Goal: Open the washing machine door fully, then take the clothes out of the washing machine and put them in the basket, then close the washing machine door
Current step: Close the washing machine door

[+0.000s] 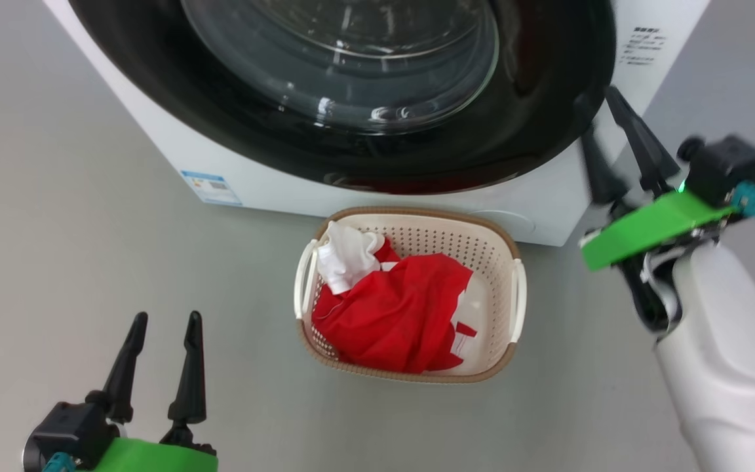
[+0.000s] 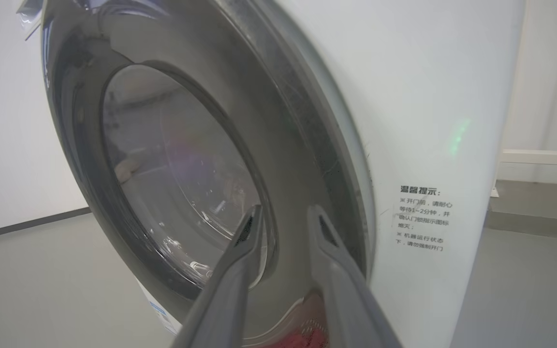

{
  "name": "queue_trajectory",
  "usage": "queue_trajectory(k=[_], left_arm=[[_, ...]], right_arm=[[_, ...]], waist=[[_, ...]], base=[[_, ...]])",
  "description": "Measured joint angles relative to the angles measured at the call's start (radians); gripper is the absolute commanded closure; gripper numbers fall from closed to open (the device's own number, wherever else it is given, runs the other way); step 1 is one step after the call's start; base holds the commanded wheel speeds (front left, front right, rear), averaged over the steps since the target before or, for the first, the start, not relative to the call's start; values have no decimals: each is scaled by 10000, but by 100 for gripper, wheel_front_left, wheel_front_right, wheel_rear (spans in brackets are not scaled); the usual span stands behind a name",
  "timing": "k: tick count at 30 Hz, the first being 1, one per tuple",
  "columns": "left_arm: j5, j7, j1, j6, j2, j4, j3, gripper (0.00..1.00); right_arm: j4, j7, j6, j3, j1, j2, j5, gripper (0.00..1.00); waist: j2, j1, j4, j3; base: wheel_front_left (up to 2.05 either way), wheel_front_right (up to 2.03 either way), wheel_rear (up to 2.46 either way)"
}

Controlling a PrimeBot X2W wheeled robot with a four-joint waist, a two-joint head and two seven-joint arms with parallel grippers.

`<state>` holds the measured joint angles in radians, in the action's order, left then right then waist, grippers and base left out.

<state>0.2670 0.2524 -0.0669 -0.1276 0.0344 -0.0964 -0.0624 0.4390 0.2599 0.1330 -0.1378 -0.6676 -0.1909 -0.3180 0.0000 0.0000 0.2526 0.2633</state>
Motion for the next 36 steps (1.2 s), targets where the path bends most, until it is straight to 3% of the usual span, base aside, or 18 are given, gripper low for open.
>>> queue_trajectory(k=[17, 36], left_arm=[[-284, 0, 250, 0, 0, -268, 581, 0], [-360, 0, 928, 0, 10, -324, 1126, 0]], right_arm=[[-571, -12, 0, 109, 2754, 192, 0, 0], [-673, -27, 0, 249, 4179, 249, 0, 0]], waist=[[0, -1, -1296, -752], [0, 0, -2490, -1605]], base=[[0, 0, 0], [0, 0, 0]])
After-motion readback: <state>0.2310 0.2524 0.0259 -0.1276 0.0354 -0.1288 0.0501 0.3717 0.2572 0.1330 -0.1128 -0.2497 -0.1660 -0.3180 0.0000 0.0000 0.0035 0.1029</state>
